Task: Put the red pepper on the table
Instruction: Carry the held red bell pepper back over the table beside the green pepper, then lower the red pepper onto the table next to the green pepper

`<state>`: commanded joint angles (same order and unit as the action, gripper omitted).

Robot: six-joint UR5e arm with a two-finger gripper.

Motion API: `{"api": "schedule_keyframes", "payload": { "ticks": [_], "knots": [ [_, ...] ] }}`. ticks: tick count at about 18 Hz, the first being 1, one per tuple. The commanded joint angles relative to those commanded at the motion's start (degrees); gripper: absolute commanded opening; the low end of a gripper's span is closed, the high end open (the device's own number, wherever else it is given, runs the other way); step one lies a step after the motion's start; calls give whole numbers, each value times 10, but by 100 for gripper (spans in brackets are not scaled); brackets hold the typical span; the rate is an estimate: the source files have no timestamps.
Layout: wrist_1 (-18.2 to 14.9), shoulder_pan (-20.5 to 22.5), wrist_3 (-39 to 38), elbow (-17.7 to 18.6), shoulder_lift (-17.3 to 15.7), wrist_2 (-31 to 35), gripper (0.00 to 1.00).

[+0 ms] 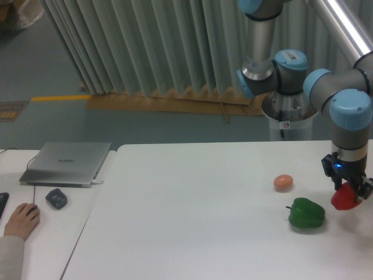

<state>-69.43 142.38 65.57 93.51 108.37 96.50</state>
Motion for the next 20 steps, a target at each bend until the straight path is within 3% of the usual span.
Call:
{"api": "schedule_keyframes", "payload": {
  "ticks": [4, 12, 15, 16, 20],
  "knots": [
    [17, -18, -3, 1, 12, 49, 45],
    [33, -28, -16, -5, 29, 52, 46],
    [36, -29, -18, -5, 30, 53, 62],
    [41, -29, -18, -6, 30, 52, 100],
    [42, -29, -20, -7, 29, 53, 100]
  ]
}}
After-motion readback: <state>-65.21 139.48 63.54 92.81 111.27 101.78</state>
